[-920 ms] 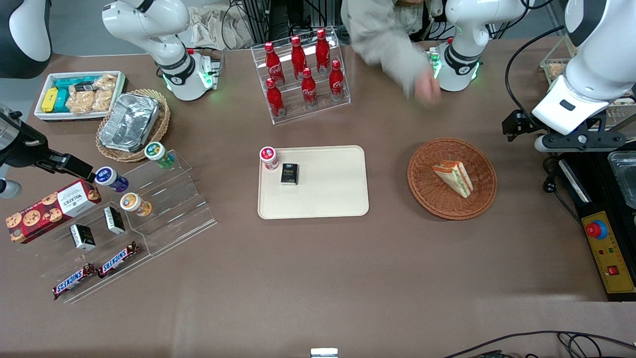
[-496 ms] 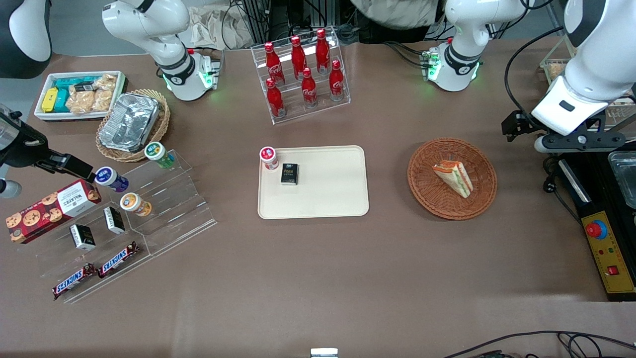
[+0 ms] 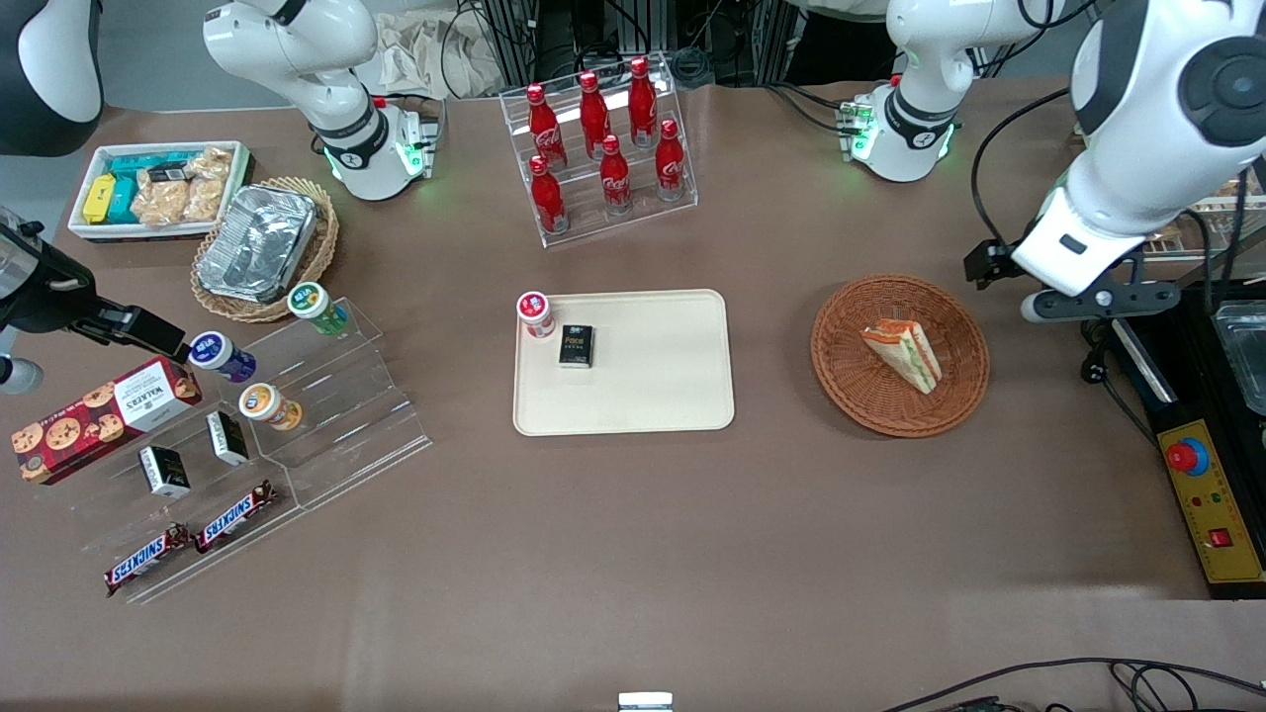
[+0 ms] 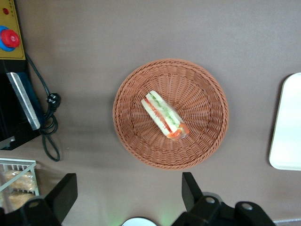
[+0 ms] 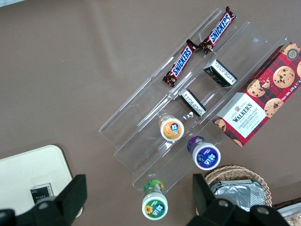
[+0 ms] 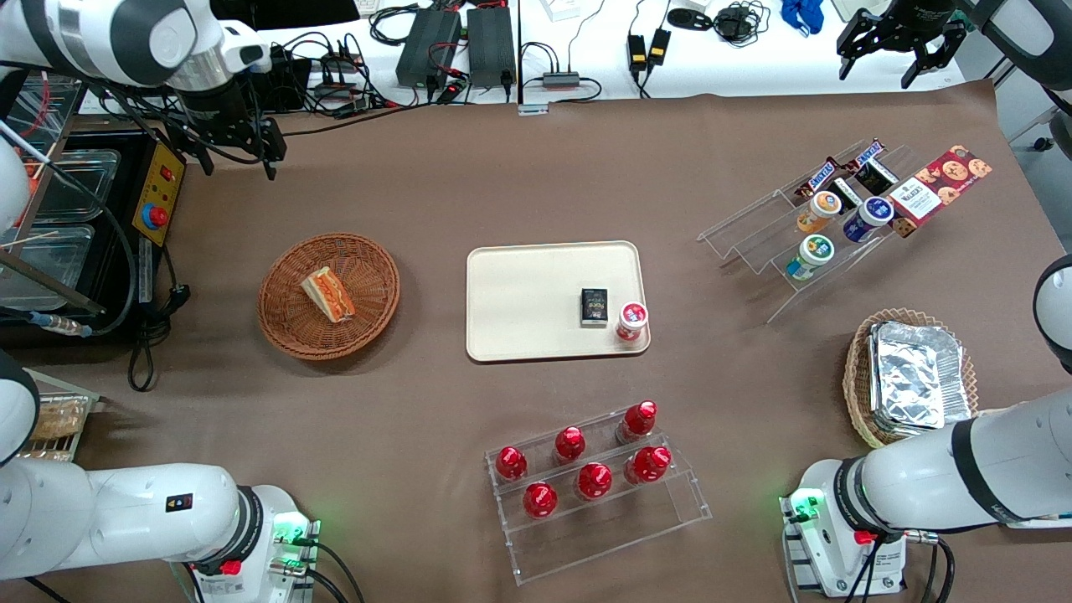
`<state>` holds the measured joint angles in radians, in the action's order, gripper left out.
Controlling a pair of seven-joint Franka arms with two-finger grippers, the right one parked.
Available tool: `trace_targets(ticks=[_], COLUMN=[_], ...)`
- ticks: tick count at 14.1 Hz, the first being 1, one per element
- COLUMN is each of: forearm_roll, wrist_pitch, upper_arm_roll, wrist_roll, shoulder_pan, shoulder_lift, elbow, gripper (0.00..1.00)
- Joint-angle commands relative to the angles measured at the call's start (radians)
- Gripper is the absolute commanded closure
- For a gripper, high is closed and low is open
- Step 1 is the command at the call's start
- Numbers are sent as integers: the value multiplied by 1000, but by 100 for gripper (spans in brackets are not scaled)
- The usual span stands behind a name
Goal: Place sandwich from basket to tray
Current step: 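Move the left gripper over the wrapped sandwich in the wicker basket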
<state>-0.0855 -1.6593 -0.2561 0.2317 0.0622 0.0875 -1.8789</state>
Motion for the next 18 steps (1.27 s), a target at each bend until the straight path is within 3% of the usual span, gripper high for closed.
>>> trace_targets(ticks=[1,6,12,18], forearm_roll=[7,9,7,7], wrist_pitch=[-57,-313,-460,-573], upper_arm_roll=[1,1,-2,-3], wrist_roll=[40,144,334,529], shoulder_pan=[-10,-10,-12,-12], shoulder_lift=[40,107,110,12], elbow=[-72,-328,-489,-520], gripper=[2,1,1,1])
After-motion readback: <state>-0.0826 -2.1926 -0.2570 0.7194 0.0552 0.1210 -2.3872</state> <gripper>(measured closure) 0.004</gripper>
